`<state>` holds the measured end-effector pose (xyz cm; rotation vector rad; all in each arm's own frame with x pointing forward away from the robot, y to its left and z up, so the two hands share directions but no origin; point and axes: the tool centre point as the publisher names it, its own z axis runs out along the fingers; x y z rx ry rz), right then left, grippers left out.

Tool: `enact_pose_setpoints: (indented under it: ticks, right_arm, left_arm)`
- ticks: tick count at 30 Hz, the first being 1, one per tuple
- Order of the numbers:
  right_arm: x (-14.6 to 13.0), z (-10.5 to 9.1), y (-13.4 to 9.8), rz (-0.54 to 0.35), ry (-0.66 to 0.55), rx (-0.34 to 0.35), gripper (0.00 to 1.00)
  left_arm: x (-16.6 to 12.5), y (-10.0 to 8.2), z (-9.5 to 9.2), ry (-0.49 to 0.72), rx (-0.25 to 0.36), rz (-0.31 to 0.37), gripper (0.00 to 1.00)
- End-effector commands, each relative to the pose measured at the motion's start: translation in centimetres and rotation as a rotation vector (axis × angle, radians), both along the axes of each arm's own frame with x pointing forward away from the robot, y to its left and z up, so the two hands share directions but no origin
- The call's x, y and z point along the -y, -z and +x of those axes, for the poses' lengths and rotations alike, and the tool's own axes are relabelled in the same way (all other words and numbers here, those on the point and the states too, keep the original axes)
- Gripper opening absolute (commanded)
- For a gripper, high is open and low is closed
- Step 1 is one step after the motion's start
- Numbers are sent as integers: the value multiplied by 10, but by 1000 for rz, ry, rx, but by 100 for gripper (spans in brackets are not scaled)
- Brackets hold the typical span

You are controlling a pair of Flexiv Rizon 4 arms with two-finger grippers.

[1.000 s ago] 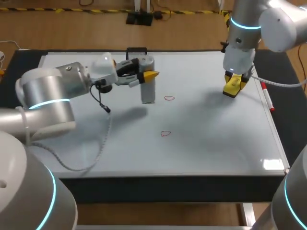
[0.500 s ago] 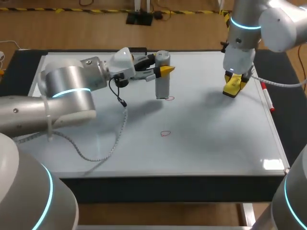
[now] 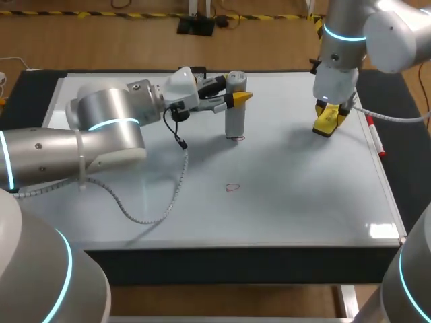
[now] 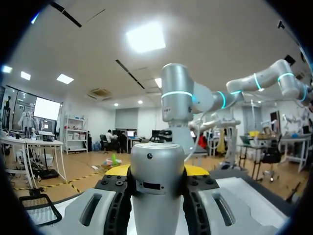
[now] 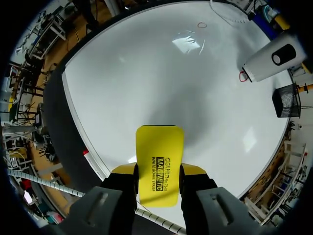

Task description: Pick up the inspection probe, press it on each red-marked spot on the whiteboard one by one, put down the probe, pick up the eraser, and wipe off all the red marks.

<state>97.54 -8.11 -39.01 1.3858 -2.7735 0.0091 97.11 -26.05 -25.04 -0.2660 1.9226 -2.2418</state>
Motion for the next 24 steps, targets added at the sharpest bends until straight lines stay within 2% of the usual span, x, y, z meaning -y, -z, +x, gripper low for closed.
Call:
enact_pose_setpoints:
  ticks: [1, 24]
  right_arm:
    - [0, 1, -1, -4, -1, -1, 0]
    - [0, 1, -1, -4, -1, -1, 0]
  left_arm:
    - [1, 4, 2, -2, 0, -8, 0]
    - [8, 13, 3, 31, 8, -3, 0]
